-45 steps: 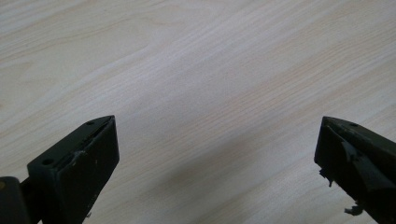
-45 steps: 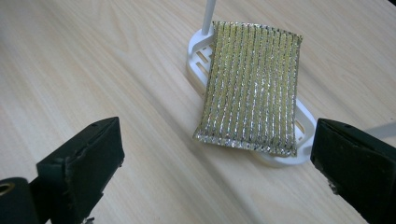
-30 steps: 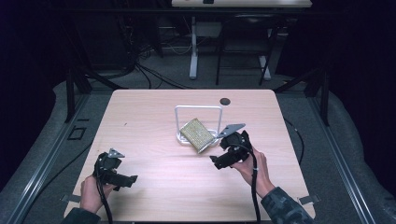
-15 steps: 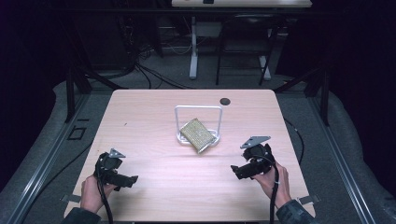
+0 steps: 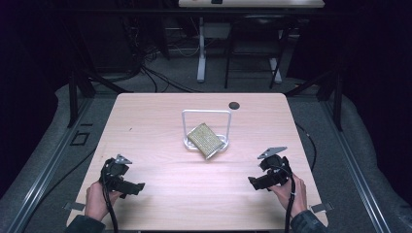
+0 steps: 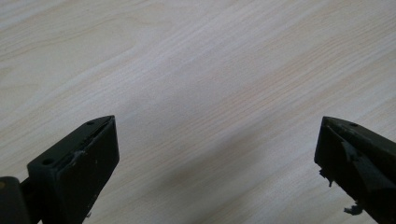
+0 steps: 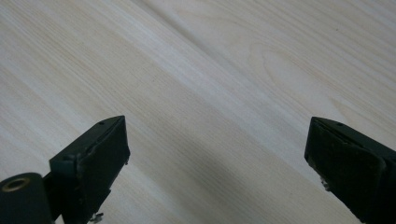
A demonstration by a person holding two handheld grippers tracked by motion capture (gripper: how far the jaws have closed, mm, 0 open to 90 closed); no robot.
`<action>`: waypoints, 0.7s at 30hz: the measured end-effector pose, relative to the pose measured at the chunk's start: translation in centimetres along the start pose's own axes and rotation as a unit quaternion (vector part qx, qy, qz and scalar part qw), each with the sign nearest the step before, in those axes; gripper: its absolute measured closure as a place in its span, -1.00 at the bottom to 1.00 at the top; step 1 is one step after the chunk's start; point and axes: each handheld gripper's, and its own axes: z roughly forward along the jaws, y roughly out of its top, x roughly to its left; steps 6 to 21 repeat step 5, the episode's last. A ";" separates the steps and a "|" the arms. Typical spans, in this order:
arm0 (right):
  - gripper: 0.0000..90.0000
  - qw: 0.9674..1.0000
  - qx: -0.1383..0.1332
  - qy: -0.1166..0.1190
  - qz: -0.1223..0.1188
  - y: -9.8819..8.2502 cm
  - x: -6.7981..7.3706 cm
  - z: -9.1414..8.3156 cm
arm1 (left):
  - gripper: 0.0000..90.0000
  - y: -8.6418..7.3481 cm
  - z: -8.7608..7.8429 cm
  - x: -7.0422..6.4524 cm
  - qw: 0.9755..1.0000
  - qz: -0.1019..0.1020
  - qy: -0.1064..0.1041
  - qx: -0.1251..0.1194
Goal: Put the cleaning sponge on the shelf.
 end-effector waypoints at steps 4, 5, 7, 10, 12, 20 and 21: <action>-0.84 1.000 0.006 -0.003 -0.002 -0.1 -0.1 0.1 | -1.00 0.1 0.1 -0.1 1.000 0.000 0.003 0.000; -0.83 1.000 0.005 -0.002 -0.001 -0.1 -0.1 0.1 | -1.00 0.1 0.1 -0.1 1.000 0.000 0.002 0.000; -0.83 1.000 0.005 -0.002 -0.001 -0.1 -0.1 0.1 | -1.00 0.1 0.1 -0.1 1.000 0.000 0.002 0.000; -0.83 1.000 0.005 -0.002 -0.001 -0.1 -0.1 0.1 | -1.00 0.1 0.1 -0.1 1.000 0.000 0.002 0.000; -0.83 1.000 0.005 -0.002 -0.001 -0.1 -0.1 0.1 | -1.00 0.1 0.1 -0.1 1.000 0.000 0.002 0.000; -0.83 1.000 0.005 -0.002 -0.001 -0.1 -0.1 0.1 | -1.00 0.1 0.1 -0.1 1.000 0.000 0.002 0.000; -0.83 1.000 0.005 -0.002 -0.001 -0.1 -0.1 0.1 | -1.00 0.1 0.1 -0.1 1.000 0.000 0.002 0.000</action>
